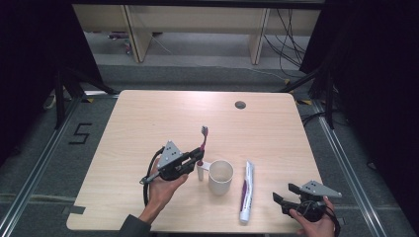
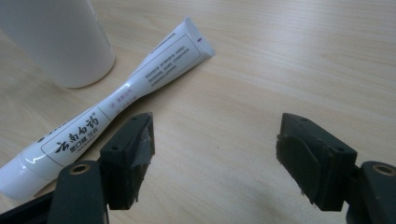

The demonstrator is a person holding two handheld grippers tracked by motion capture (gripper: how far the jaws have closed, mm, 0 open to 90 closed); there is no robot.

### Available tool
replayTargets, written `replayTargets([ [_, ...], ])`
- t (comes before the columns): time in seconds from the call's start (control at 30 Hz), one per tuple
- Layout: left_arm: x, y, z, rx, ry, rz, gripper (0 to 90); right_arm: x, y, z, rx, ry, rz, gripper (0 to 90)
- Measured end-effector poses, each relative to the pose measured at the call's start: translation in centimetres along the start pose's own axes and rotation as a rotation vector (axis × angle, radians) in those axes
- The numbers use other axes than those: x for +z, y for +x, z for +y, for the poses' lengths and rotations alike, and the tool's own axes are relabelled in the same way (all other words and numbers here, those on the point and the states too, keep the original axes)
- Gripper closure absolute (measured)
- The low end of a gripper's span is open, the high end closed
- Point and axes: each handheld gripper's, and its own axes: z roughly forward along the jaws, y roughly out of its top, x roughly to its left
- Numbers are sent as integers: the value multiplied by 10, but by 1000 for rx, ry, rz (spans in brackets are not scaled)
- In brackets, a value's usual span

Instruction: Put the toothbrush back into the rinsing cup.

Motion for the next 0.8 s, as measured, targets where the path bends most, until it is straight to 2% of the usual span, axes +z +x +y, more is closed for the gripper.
replayTargets([
  [0.2, -1, -1, -4, 4, 9, -2, 821, 0, 1, 0, 7, 2, 3, 286],
  [0.37, -1, 0, -6, 2, 14, -4, 820, 0, 0, 0, -12, 11, -8, 286],
  [0.43, 0, 0, -7, 1, 19, -7, 820, 0, 1, 0, 7, 16, 7, 286],
  [0.53, 0, 0, -8, 0, 9, -16, 820, 0, 1, 0, 2, 15, 4, 286],
  [0.67, 0, 0, -8, 7, 24, -10, 819, -1, 0, 0, -5, 11, 0, 286],
  [0.7, -1, 0, -8, 7, 24, -12, 819, -2, 2, -1, 25, 20, 3, 286],
  [0.8, 0, 0, -10, 8, 30, -14, 818, -1, 3, -1, 24, 8, -2, 286],
])
